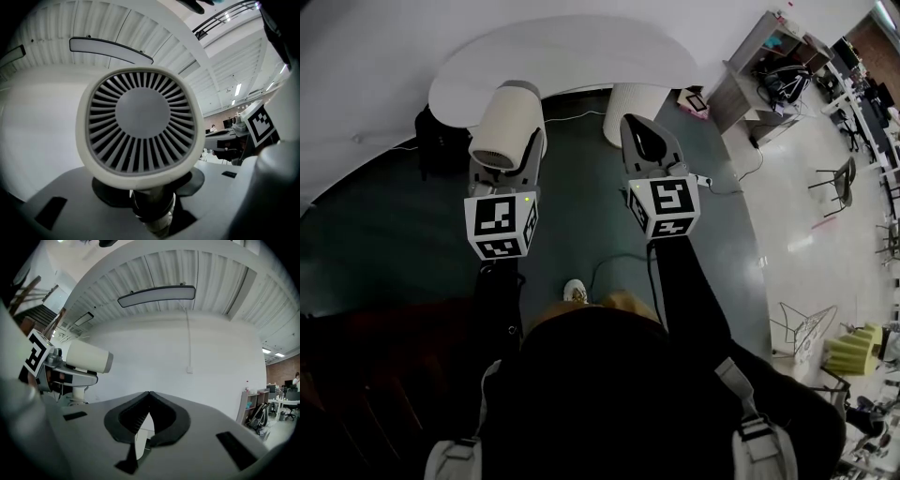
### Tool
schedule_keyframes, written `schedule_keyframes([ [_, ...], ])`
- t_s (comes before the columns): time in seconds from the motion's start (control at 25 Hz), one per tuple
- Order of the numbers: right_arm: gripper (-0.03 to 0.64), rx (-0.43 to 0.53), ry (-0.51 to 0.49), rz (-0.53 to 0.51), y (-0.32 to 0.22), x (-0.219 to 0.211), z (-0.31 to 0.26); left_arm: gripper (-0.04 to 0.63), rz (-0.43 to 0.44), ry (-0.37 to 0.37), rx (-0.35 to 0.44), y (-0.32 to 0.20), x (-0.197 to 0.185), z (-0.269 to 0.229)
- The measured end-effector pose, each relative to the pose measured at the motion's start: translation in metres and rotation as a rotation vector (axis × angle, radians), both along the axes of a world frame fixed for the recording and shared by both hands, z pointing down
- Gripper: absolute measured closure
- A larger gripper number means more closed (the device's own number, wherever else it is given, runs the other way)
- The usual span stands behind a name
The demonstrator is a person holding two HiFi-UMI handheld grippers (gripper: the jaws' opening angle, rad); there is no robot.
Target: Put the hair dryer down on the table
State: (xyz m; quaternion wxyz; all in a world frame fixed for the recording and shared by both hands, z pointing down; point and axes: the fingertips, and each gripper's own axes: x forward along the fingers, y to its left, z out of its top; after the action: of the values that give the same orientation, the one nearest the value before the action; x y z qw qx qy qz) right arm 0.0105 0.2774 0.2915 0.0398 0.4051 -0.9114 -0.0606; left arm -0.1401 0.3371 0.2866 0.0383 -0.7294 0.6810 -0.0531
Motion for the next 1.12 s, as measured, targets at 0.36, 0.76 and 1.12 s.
schedule_keyframes([
  [0.36,0.591,-0.018,-0.001,-0.012,0.002,-0.003,0.008,0.387,0.001,0.000,-0.004,0.006,-0.006,0.001],
  [0.76,0.591,-0.016,-0.007,-0.004,0.003,-0.009,0.007,0.387,0.025,0.013,-0.003,0.003,-0.007,-0.003],
  [1.12,0.591,-0.059,-0.002,0.022,-0.010,-0.003,0.029,0.387,0.051,0.022,-0.035,-0.013,-0.005,0.014],
])
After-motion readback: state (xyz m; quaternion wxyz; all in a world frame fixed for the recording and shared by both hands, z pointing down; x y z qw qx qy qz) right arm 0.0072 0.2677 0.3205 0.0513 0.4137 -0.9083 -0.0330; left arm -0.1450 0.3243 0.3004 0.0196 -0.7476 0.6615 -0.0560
